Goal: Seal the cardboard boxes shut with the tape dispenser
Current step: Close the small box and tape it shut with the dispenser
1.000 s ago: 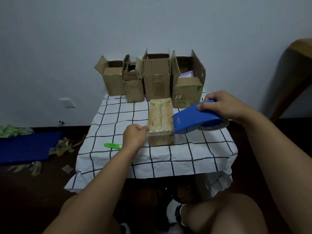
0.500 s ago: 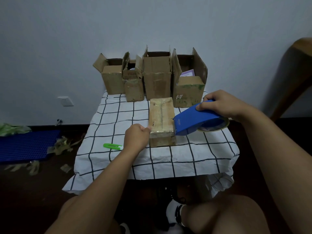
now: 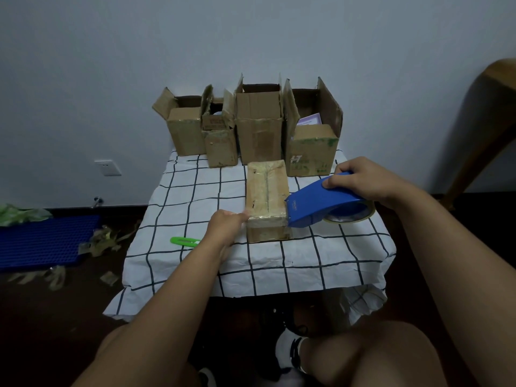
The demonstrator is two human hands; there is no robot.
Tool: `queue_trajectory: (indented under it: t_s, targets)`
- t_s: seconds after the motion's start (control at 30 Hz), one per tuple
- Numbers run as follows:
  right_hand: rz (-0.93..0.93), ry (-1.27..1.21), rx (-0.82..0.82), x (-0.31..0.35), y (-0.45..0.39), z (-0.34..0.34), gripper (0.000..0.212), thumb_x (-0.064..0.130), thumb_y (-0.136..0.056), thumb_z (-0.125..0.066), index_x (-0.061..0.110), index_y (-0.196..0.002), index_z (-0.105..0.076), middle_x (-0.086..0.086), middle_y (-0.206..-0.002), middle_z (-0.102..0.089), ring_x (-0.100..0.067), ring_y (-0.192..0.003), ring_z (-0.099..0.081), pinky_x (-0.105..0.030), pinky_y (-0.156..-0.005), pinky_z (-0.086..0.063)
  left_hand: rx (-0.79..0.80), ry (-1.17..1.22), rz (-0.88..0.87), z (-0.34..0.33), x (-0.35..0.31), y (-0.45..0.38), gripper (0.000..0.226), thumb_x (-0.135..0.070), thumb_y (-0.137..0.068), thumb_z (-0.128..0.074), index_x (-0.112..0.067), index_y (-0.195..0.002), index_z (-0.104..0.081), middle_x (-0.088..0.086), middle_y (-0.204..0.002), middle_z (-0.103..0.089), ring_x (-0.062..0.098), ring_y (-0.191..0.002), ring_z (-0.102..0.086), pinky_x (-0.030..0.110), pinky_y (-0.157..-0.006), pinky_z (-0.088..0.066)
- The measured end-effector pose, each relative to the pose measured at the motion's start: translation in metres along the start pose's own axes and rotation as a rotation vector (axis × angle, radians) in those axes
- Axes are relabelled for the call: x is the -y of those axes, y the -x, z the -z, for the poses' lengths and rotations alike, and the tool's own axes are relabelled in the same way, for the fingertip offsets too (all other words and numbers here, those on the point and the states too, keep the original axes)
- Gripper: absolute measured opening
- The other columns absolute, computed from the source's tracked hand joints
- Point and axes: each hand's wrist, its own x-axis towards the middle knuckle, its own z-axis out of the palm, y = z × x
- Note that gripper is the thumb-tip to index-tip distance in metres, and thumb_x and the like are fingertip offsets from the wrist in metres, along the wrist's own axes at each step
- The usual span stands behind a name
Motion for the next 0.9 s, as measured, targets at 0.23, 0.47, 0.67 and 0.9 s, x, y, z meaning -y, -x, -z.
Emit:
queue_trajectory:
  t_s: [0.23,0.47,0.67,0.9]
  targets:
    - [-0.013,0.003,-0.011,-0.004,0.002,-0.002,0.030,0.037,-0.091,-0.068,0.014,-0.072,-0.065,-0.001,-0.073,-0.062,-0.013,-0.066,-0.058,-0.023,-0.061,-0.041,-0.174,0.083,-0.069,-0.013,0.001,0.016,0.018,-0.014,-0.097,-0.048,-0.014,-0.079,-0.052,0.004,-0.082,-0.050,0.017,-0.069,-0.043,0.029,-0.060,-0.034]
    - [-0.011,-0.013,-0.010,-0.009,0.002,-0.004,0.030,0.040,-0.091,-0.067,0.013,-0.077,-0.068,-0.005,-0.080,-0.065,-0.017,-0.073,-0.062,-0.025,-0.064,-0.044,-0.072,-0.831,-1.055,-0.038,0.016,0.042,0.028,-0.015,-0.088,-0.049,-0.013,-0.113,-0.061,0.002,-0.111,-0.062,0.021,-0.101,-0.054,0.033,-0.085,-0.042]
    - [-0.020,-0.047,-0.020,-0.018,0.006,-0.006,0.032,0.042,-0.090,-0.067,0.012,-0.080,-0.070,-0.008,-0.084,-0.066,-0.019,-0.075,-0.062,-0.027,-0.066,-0.047,-0.155,-0.967,-1.078,-0.044,0.023,0.032,0.034,-0.024,-0.090,-0.057,-0.018,-0.123,-0.059,0.000,-0.109,-0.061,0.021,-0.099,-0.053,0.033,-0.084,-0.039]
    - [-0.015,-0.112,-0.053,-0.033,0.015,-0.001,0.035,0.040,-0.092,-0.067,0.010,-0.073,-0.068,-0.012,-0.075,-0.061,-0.015,-0.068,-0.056,-0.029,-0.065,-0.043,-0.223,-0.974,-1.089,-0.048,0.021,0.024,0.028,-0.035,-0.088,-0.067,-0.020,-0.111,-0.065,-0.001,-0.099,-0.059,0.021,-0.094,-0.053,0.032,-0.083,-0.036]
